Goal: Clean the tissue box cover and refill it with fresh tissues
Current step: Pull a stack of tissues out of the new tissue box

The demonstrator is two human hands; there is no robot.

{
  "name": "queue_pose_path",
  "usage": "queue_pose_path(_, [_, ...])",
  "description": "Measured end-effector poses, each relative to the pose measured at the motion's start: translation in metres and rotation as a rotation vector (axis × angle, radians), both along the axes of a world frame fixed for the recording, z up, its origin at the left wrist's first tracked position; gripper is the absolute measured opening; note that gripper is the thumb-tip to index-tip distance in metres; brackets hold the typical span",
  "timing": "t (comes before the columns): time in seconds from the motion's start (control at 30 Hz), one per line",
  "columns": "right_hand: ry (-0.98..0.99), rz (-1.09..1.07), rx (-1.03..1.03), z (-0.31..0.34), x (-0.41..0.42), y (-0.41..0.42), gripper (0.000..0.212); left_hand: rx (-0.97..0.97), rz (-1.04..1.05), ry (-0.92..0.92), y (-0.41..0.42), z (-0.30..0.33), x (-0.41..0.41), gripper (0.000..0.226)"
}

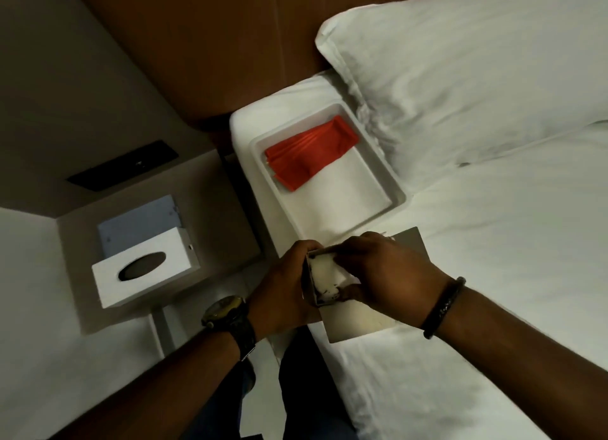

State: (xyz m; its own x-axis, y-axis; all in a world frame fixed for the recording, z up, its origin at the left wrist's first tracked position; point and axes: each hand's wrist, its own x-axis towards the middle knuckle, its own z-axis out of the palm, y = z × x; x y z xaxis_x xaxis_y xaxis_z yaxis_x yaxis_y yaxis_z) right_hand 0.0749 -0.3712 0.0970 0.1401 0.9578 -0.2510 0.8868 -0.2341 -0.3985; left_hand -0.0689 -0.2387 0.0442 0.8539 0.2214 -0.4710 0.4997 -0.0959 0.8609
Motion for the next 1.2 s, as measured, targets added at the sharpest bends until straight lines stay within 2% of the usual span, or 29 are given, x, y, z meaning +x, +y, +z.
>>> queue_pose_path(0.13, [-0.048,0.056,0.038,-0.007,-0.006,0.019,0.029,0.002,0.043,0.003,0.009,-0.002,-0.008,0.07])
queue_pose_path(0.33, [-0.104,0.144,-0.065,-0.002,0.0,0.035,0.037,0.019,0.009,0.009,0.017,-0.008,-0.006,0.077])
queue_pose_path(0.43, [-0.091,0.176,-0.109,0.001,0.002,0.039,0.048,0.167,-0.008,0.017,0.017,-0.006,-0.006,0.077])
queue_pose_path(0.57, [-0.095,0.206,-0.152,0.002,0.008,0.043,0.057,0.052,-0.017,0.012,0.02,-0.01,-0.004,0.087])
queue_pose_path(0.73, [-0.028,0.212,-0.208,-0.001,0.017,0.043,0.071,0.093,-0.037,-0.029,0.022,-0.013,0.0,0.088])
queue_pose_path(0.9, [-0.093,0.298,-0.294,0.002,0.019,0.039,0.071,0.17,-0.091,-0.056,0.017,-0.016,0.002,0.091])
queue_pose_path(1.2, [-0.203,0.338,-0.189,-0.007,0.012,0.038,0.064,0.126,-0.062,-0.057,0.011,-0.014,0.002,0.088])
